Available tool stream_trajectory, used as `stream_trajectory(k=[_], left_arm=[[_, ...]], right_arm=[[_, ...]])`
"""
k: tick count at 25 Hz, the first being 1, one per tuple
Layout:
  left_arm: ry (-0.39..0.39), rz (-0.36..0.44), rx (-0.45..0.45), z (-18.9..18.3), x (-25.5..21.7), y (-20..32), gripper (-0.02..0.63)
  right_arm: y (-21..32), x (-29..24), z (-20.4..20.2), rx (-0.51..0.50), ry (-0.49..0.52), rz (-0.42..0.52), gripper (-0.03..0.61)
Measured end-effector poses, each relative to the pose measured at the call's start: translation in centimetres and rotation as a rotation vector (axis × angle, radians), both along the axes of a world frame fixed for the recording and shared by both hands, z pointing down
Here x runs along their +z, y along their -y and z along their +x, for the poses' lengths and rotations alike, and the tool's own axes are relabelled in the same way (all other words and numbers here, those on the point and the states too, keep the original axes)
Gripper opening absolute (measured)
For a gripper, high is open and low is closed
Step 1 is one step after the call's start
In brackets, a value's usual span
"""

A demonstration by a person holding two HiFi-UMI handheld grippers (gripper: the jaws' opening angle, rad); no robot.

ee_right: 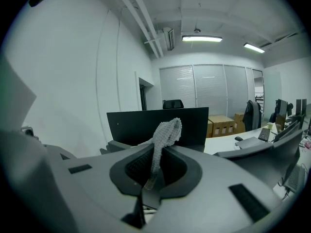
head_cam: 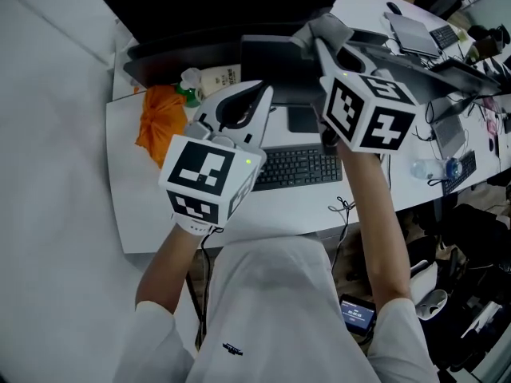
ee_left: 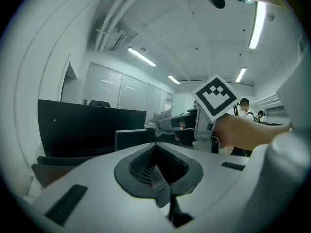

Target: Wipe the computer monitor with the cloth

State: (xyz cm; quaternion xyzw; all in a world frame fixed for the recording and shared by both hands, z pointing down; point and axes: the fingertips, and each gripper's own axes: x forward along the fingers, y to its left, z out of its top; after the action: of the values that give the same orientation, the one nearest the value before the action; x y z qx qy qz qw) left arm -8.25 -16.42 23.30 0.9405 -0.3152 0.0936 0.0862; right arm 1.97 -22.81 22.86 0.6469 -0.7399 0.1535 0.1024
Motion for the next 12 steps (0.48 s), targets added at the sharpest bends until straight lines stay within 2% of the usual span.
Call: stream_trajectory(k=[12], left_arm=[[0.018,0.009,0.028,3.2,-0.4,-1.0,0.018]], right_arm=[[-1.2,0.1,5.1,0.054,-0.042,-0.024,0.026]])
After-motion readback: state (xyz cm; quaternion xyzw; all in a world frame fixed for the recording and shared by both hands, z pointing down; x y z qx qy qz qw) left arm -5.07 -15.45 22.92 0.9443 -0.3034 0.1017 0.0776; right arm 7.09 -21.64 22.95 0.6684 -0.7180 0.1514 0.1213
